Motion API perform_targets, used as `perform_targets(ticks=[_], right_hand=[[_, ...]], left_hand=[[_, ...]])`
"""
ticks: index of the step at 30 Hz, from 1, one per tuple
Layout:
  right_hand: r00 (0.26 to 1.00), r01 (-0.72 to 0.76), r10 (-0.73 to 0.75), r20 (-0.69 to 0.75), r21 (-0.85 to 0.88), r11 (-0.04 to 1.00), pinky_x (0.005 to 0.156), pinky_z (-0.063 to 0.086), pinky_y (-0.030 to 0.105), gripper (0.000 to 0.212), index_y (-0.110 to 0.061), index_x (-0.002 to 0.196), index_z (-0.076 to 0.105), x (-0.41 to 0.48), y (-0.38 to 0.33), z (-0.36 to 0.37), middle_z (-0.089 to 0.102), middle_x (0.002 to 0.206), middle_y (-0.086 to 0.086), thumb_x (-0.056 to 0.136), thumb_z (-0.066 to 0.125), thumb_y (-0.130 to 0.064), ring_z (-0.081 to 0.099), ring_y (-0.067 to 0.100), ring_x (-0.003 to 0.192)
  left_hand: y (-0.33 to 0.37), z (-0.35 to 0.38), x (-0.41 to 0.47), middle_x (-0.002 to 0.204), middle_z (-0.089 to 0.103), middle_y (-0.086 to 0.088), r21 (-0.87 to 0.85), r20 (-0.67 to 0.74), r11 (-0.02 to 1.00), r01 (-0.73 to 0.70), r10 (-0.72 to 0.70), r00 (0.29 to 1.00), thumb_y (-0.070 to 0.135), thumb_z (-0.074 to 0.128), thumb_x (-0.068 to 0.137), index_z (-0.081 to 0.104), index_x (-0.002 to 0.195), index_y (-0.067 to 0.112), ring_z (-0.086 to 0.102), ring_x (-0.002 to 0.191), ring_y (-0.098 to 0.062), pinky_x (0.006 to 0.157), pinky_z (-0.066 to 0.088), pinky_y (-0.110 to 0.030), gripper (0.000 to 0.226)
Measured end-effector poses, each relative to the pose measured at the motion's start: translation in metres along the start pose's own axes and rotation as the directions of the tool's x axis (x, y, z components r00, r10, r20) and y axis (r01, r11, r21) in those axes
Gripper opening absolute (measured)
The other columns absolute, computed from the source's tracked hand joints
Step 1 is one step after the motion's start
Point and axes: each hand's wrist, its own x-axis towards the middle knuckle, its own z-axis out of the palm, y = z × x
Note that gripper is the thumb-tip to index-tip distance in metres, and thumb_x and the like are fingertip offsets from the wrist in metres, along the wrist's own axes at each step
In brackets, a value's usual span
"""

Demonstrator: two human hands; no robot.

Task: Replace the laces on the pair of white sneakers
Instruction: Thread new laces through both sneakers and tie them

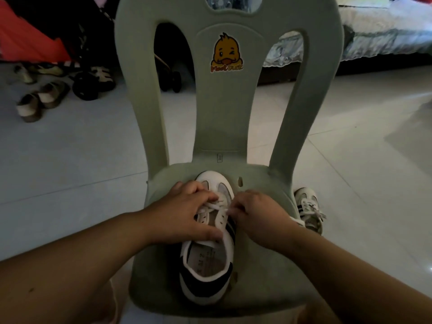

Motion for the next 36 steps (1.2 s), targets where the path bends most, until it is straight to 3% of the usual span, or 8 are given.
perform_targets(ticks=[8, 16, 19, 24, 27, 30, 33, 36], right_hand=[[0.987, -0.127, 0.116, 0.116, 0.097, 0.987, 0.054, 0.036, 0.019, 0.02, -0.027, 0.077, 0.053, 0.0, 0.002, -0.015, 0.057, 0.073, -0.009, 0.097, 0.049, -0.028, 0.054, 0.007, 0.067], [0.98, -0.166, 0.196, 0.03, 0.666, 0.727, 0.072, 0.049, 0.024, 0.013, -0.02, 0.088, 0.068, -0.009, 0.004, -0.07, 0.068, 0.072, -0.004, 0.092, 0.056, -0.02, 0.062, 0.01, 0.073], [0.985, -0.121, 0.173, -0.011, 0.67, 0.733, 0.076, 0.05, 0.029, 0.021, -0.022, 0.077, 0.071, -0.014, 0.002, -0.084, 0.068, 0.068, -0.005, 0.09, 0.058, -0.012, 0.061, 0.012, 0.074], [0.977, -0.11, 0.207, -0.056, 0.698, 0.708, 0.081, 0.048, 0.038, 0.034, -0.019, 0.062, 0.072, -0.024, 0.003, -0.096, 0.068, 0.067, 0.001, 0.086, 0.056, 0.0, 0.061, 0.02, 0.076], [0.943, -0.174, 0.285, -0.169, 0.48, 0.86, 0.061, 0.043, 0.018, 0.019, -0.022, 0.074, 0.069, -0.03, 0.002, -0.087, 0.065, 0.07, -0.005, 0.09, 0.059, -0.016, 0.059, 0.008, 0.068], [0.909, -0.313, 0.36, -0.212, 0.226, 0.923, 0.044, 0.039, 0.014, 0.033, -0.021, 0.072, 0.067, -0.038, -0.002, -0.067, 0.061, 0.057, -0.007, 0.093, 0.053, -0.043, 0.055, 0.001, 0.054], [0.923, -0.359, 0.38, 0.068, 0.514, 0.779, 0.068, 0.051, 0.023, 0.038, -0.033, 0.082, 0.065, -0.041, -0.011, -0.041, 0.068, 0.079, -0.01, 0.092, 0.039, -0.059, 0.063, 0.005, 0.078], [0.906, -0.338, 0.384, 0.18, 0.854, 0.395, 0.082, 0.046, 0.03, 0.015, -0.04, 0.092, 0.063, -0.035, -0.015, -0.028, 0.068, 0.102, -0.014, 0.094, 0.049, -0.045, 0.059, 0.007, 0.099]], left_hand=[[-0.002, 0.004, 0.001, 0.145, 0.021, 0.017, -0.007, -0.023, 1.0, -0.004, 0.003, 1.0, 0.065, 0.06, 0.076, 0.029, 0.142, 0.044, 0.015, 0.133, -0.007, 0.108, 0.024, -0.028, 0.076], [0.009, -0.01, 0.005, 0.13, 0.039, 0.019, -0.365, -0.051, 0.929, -0.06, 0.045, 0.998, 0.05, 0.052, 0.076, 0.047, 0.122, 0.052, 0.03, 0.127, -0.008, 0.106, 0.03, -0.033, 0.046], [0.024, -0.014, 0.018, 0.122, 0.049, 0.018, -0.249, -0.144, 0.96, -0.125, 0.091, 0.985, 0.029, 0.046, 0.097, 0.058, 0.122, 0.038, 0.037, 0.118, -0.004, 0.094, 0.029, -0.023, 0.03], [0.043, -0.011, 0.036, 0.084, 0.059, 0.01, -0.183, 0.046, 0.975, -0.125, 0.136, 0.99, 0.027, 0.047, 0.098, 0.064, 0.089, 0.033, 0.056, 0.082, -0.01, 0.071, 0.045, -0.023, 0.021], [0.047, -0.011, 0.042, 0.09, 0.063, 0.005, -0.246, 0.118, 0.967, -0.063, 0.095, 0.989, 0.034, 0.045, 0.098, 0.063, 0.086, 0.03, 0.059, 0.086, -0.012, 0.081, 0.049, -0.032, 0.022], [0.054, -0.013, 0.044, 0.073, 0.061, 0.014, -0.348, 0.013, 0.932, -0.103, 0.114, 0.993, 0.033, 0.045, 0.098, 0.062, 0.078, 0.029, 0.055, 0.068, -0.004, 0.066, 0.046, -0.028, 0.026], [0.063, -0.014, 0.043, 0.069, 0.058, 0.015, -0.44, -0.076, 0.885, -0.153, 0.133, 0.988, 0.022, 0.046, 0.098, 0.061, 0.077, 0.027, 0.052, 0.063, 0.003, 0.061, 0.042, -0.019, 0.026], [0.065, -0.015, 0.041, 0.078, 0.063, 0.007, -0.442, -0.129, 0.88, -0.172, 0.127, 0.983, 0.016, 0.048, 0.096, 0.063, 0.08, 0.025, 0.059, 0.076, -0.008, 0.072, 0.048, -0.029, 0.024]])
